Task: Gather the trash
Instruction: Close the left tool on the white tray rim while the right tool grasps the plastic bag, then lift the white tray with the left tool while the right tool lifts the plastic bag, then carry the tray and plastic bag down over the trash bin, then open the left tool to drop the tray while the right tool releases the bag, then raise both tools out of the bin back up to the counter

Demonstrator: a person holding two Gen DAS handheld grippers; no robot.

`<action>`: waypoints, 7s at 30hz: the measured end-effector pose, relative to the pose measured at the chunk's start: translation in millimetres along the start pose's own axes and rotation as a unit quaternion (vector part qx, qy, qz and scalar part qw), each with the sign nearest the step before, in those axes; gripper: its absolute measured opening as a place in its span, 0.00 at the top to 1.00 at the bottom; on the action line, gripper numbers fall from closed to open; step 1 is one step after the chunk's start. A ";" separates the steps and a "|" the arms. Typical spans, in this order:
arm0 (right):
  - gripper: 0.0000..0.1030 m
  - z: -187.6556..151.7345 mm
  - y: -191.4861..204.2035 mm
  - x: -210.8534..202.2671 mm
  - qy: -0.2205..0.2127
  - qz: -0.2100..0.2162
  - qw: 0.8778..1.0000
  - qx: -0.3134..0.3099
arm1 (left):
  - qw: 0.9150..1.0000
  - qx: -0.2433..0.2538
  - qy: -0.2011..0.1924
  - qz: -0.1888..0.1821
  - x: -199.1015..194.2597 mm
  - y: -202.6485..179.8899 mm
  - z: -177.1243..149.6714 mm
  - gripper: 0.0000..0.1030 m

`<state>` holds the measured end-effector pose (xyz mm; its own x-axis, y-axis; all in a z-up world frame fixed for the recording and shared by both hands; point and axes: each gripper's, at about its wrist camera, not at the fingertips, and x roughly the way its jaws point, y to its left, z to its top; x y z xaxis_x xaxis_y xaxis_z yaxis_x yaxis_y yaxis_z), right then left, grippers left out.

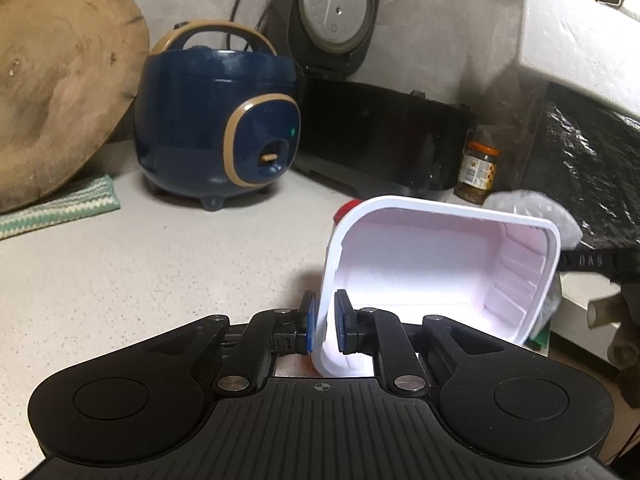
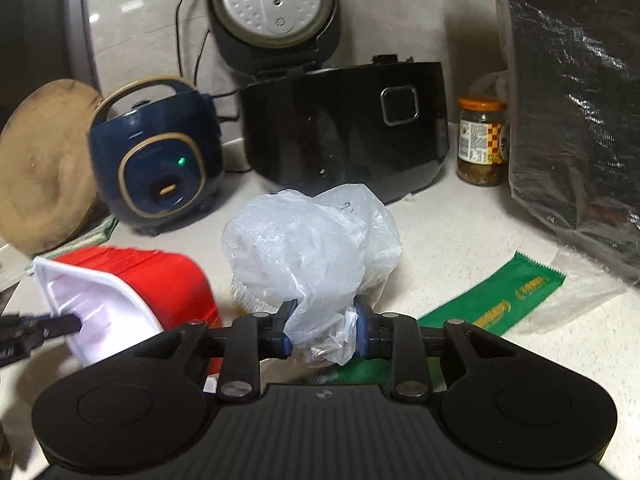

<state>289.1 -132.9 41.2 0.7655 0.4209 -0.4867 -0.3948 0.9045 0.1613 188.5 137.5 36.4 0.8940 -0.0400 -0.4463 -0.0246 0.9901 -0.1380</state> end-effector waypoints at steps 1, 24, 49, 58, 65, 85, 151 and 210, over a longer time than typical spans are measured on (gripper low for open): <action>0.73 -3.3 0.3 0.2 0.008 0.001 1.000 0.001 | 1.000 0.000 -0.002 -0.002 -0.8 0.1 -0.1 0.87; 0.14 -39.2 18.2 6.6 0.012 -0.052 0.996 -0.073 | 0.999 -0.024 -0.023 0.035 -5.9 7.6 -3.9 0.87; 0.01 -35.4 40.4 -11.8 -0.025 -0.020 0.992 -0.123 | 0.998 0.028 -0.028 0.044 4.3 3.0 0.4 0.84; 0.18 -34.0 25.6 -33.3 -0.046 0.024 0.995 -0.088 | 0.994 0.108 0.000 -0.010 25.4 12.8 15.8 0.81; 0.39 -43.5 25.4 -44.4 -0.031 0.042 0.995 -0.082 | 0.990 0.128 0.012 -0.064 22.7 14.1 10.8 0.79; 0.33 -42.7 17.0 -55.2 -0.064 -0.019 0.996 -0.064 | 0.988 0.131 0.034 -0.074 9.2 -8.0 -3.7 0.87; 0.83 -327.9 -110.0 -99.7 0.090 -0.176 0.973 0.117 | 0.918 -0.006 0.393 -0.060 180.8 -157.3 -364.9 0.79; 0.44 -191.9 -82.2 -151.8 -0.007 -0.127 0.980 0.152 | 0.972 0.090 0.119 -0.183 -20.1 -172.3 -138.8 0.78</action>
<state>107.8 -284.3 -62.9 0.8272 0.1789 -0.5327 -0.0224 0.9577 0.2868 112.7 -51.0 -53.5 0.6987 -0.4021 -0.5917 0.3734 0.9105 -0.1778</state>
